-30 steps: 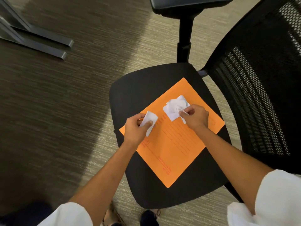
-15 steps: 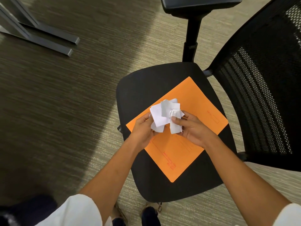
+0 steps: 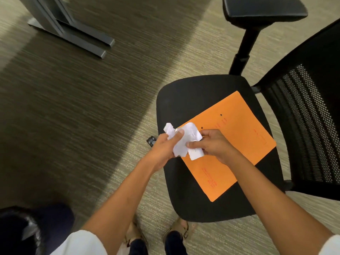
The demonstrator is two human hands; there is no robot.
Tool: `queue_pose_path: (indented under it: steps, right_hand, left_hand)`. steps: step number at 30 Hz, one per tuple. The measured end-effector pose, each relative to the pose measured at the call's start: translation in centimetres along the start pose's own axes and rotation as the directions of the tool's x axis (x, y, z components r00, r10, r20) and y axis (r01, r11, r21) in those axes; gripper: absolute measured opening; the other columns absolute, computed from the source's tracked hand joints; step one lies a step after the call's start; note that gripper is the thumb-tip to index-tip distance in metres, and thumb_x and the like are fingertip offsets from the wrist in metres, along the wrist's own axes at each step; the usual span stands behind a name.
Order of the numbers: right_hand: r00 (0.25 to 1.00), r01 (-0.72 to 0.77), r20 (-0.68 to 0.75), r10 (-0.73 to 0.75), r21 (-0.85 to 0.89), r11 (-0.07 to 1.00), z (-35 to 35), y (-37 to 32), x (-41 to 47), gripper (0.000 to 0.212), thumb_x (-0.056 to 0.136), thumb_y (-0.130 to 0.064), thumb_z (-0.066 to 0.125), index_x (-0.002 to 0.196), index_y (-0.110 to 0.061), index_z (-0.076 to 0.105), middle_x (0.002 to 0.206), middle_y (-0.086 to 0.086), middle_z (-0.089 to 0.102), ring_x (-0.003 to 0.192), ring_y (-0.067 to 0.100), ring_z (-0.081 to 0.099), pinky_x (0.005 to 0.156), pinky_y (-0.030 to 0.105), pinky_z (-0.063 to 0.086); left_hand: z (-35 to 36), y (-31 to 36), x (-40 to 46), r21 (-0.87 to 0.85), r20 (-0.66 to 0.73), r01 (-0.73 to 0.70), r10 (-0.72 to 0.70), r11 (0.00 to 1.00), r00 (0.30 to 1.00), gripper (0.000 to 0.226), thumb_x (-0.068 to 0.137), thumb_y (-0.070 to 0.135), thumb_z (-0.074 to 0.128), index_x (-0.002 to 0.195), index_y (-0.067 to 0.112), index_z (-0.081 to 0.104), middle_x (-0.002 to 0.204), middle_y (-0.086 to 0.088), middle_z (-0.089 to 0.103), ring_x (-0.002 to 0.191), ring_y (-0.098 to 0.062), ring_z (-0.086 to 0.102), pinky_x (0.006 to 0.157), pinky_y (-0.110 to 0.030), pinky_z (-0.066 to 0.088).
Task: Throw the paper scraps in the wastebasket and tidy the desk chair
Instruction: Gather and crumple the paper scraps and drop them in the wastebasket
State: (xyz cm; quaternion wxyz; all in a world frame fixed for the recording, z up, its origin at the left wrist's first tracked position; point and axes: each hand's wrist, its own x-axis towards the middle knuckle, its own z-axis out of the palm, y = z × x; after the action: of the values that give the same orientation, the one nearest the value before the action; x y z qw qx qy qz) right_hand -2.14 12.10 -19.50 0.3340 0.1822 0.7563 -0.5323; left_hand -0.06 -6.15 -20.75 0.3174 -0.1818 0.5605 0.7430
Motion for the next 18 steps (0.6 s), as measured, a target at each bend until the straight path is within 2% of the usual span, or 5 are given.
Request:
queue_pose_path:
  steps: [4, 8, 11, 13, 18]
  right_hand:
    - [0.999, 0.029, 0.038, -0.025, -0.104, 0.994, 3.0, -1.4, -0.2, 0.036, 0.069, -0.02, 0.091, 0.099, -0.015, 0.073, 0.097, 0.002, 0.078, 0.083, 0.013, 0.076, 0.071, 0.035, 0.063]
    - [0.995, 0.092, 0.052, -0.081, -0.274, 0.957, 6.3, -2.8, -0.8, 0.039, 0.066, -0.024, 0.092, 0.099, -0.013, 0.074, 0.092, 0.002, 0.078, 0.082, 0.015, 0.075, 0.073, 0.041, 0.064]
    - [0.985, 0.171, 0.059, -0.161, -0.385, 0.907, 9.1, -3.9, -1.3, 0.048, 0.061, -0.024, 0.094, 0.1, -0.012, 0.069, 0.094, 0.003, 0.075, 0.085, 0.018, 0.073, 0.07, 0.042, 0.063]
    - [0.977, 0.21, 0.056, -0.206, -0.437, 0.875, 10.2, -4.4, -1.5, 0.052, 0.056, -0.028, 0.095, 0.096, -0.015, 0.066, 0.091, -0.001, 0.072, 0.083, 0.015, 0.07, 0.063, 0.037, 0.062]
    - [0.948, 0.279, 0.05, -0.315, -0.607, 0.744, 15.4, -6.9, -2.2, 0.054, 0.046, -0.044, 0.088, 0.082, -0.02, 0.056, 0.081, -0.004, 0.065, 0.073, 0.014, 0.063, 0.056, 0.033, 0.054]
  left_hand:
    - [-2.7, -0.2, -2.0, 0.099, 0.01, -0.096, 0.096, 0.99, 0.995, 0.029, 0.103, 0.028, 0.053, 0.119, 0.007, 0.064, 0.104, -0.012, 0.067, 0.094, -0.021, 0.066, 0.08, -0.04, 0.055]
    - [-5.8, -0.3, -4.1, 0.214, -0.009, -0.174, 0.18, 0.961, 0.984, 0.021, 0.1, 0.022, 0.06, 0.107, 0.004, 0.068, 0.087, -0.007, 0.069, 0.079, -0.012, 0.068, 0.068, -0.031, 0.057]
    - [-8.2, -0.6, -5.7, 0.279, -0.051, -0.198, 0.221, 0.94, 0.974, 0.022, 0.096, 0.018, 0.066, 0.103, -0.002, 0.067, 0.091, -0.021, 0.07, 0.083, -0.023, 0.068, 0.079, -0.051, 0.057]
    - [-8.9, -0.7, -6.4, 0.31, -0.077, -0.198, 0.232, 0.93, 0.97, 0.021, 0.094, 0.017, 0.068, 0.1, -0.004, 0.067, 0.092, -0.026, 0.07, 0.084, -0.032, 0.07, 0.081, -0.055, 0.056]
    - [-12.6, 0.2, -9.4, 0.33, -0.185, -0.22, 0.292, 0.918, 0.938, 0.02, 0.092, 0.011, 0.069, 0.085, -0.008, 0.067, 0.074, -0.013, 0.067, 0.069, -0.02, 0.063, 0.064, -0.04, 0.052]
